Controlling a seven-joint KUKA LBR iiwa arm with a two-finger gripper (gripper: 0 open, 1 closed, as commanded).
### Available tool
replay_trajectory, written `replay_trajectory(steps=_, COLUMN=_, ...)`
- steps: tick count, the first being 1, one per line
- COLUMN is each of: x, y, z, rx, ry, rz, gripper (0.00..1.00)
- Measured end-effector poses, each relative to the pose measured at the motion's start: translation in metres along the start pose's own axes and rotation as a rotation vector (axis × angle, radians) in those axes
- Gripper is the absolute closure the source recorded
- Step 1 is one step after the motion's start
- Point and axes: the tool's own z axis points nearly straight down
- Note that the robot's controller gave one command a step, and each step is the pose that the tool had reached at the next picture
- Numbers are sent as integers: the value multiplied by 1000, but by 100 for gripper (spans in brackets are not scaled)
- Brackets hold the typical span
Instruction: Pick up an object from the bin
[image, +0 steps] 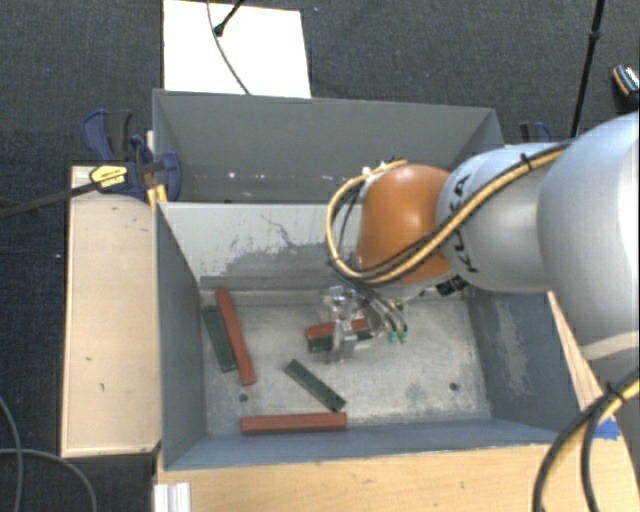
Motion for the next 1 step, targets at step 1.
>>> replay_trajectory(steps=1, x=-9, y=-20, z=-141, rx=1, ry=-10, rz=56, gripper=100)
